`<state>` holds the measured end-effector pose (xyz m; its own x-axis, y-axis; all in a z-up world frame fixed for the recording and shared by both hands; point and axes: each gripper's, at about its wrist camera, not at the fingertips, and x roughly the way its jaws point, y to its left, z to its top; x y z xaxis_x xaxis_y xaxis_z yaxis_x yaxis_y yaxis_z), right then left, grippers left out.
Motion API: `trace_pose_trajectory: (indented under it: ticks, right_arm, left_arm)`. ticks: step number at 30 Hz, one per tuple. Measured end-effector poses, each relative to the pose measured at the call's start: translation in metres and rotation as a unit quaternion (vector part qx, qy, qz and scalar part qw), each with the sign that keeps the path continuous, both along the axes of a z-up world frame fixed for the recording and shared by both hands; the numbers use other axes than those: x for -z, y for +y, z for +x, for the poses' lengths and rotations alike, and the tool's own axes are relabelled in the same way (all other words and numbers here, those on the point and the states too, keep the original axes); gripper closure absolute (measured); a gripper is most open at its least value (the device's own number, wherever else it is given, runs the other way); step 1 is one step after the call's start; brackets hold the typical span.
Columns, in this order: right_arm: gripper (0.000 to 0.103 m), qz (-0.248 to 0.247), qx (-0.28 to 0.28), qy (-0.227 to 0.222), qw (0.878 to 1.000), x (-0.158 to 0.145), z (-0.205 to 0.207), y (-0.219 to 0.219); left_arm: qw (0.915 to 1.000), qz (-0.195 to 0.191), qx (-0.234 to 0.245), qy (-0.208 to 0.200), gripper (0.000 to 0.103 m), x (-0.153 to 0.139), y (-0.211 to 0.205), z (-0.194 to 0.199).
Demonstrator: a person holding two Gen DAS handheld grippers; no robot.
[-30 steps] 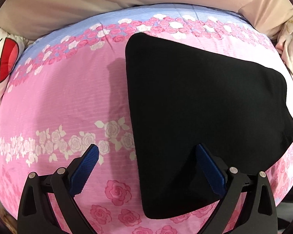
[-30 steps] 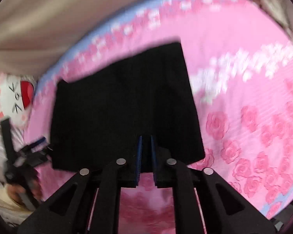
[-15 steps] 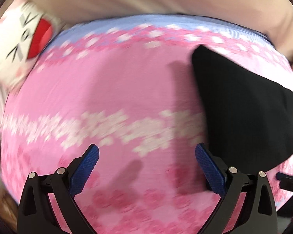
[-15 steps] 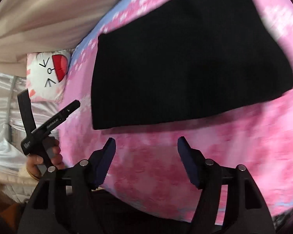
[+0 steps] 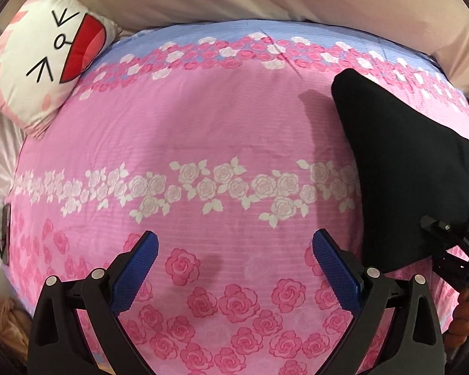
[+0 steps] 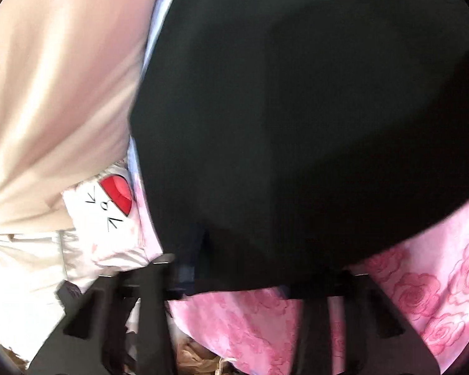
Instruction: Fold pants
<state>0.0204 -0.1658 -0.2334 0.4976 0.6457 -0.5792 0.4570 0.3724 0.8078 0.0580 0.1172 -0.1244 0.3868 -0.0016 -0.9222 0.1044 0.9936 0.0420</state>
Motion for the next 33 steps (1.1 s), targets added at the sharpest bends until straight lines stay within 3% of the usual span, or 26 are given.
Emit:
trace_pose_trajectory:
  ticks: [4,5,8,11,13,15,17,19,21,23,26,27,29,33]
  right_arm:
    - [0.089,0.0,-0.027,-0.012,1.0,-0.033,-0.011,-0.001]
    - [0.097,0.007,-0.034,-0.01,0.999,-0.038,-0.013,-0.002]
    - [0.096,0.018,-0.074,0.0,0.997,-0.046,-0.023,0.006]
    - [0.087,-0.026,-0.095,0.0,0.995,-0.04,-0.011,0.015]
    - [0.075,-0.023,-0.096,0.009,0.995,-0.033,-0.003,0.018]
    - [0.057,-0.036,-0.088,0.002,0.995,-0.032,-0.002,0.017]
    - [0.057,-0.105,-0.085,-0.005,0.991,-0.039,-0.001,0.015]
    - [0.057,-0.144,-0.109,0.001,0.984,-0.045,-0.005,0.011]
    - [0.052,-0.144,-0.16,0.035,0.976,-0.041,-0.018,0.001]
    - [0.052,-0.127,-0.179,0.037,0.975,-0.052,-0.034,-0.025]
    - [0.048,-0.21,-0.133,-0.009,0.969,-0.096,-0.049,-0.08]
    - [0.031,-0.25,-0.106,-0.019,0.962,-0.107,-0.05,-0.1]
    - [0.016,-0.332,-0.053,-0.041,0.941,-0.124,-0.035,-0.121]
    - [0.017,-0.358,-0.081,-0.054,0.929,-0.097,0.026,-0.121]
  left_arm:
    - [0.9998,-0.001,0.012,-0.016,0.005,-0.008,-0.004,0.0]
    - [0.9998,-0.001,0.013,-0.015,0.005,-0.008,-0.005,0.001]
    - [0.9999,-0.006,0.012,-0.008,0.005,-0.005,-0.007,0.001]
    - [0.9999,-0.011,0.007,-0.004,0.005,-0.003,-0.011,0.004]
    - [0.9999,-0.009,0.006,-0.006,0.005,-0.005,-0.015,0.005]
    - [0.9999,-0.007,0.009,-0.012,0.005,-0.008,-0.019,0.004]
    - [0.9999,-0.001,0.01,-0.012,0.005,-0.008,-0.021,0.003]
    - [0.9999,0.002,0.008,-0.009,0.005,-0.007,-0.022,0.001]
    - [0.9999,0.007,0.011,-0.009,0.005,-0.008,-0.022,-0.001]
    - [0.9997,0.015,0.014,-0.012,0.005,-0.009,-0.022,-0.002]
    - [0.9998,0.012,0.016,-0.006,0.005,-0.005,-0.025,0.0]
    - [0.9998,0.009,0.019,-0.003,0.005,-0.003,-0.029,0.0]
    - [0.9996,0.007,0.028,0.001,0.005,0.0,-0.039,0.003]
    - [0.9984,0.006,0.055,0.004,0.005,0.002,-0.071,0.007]
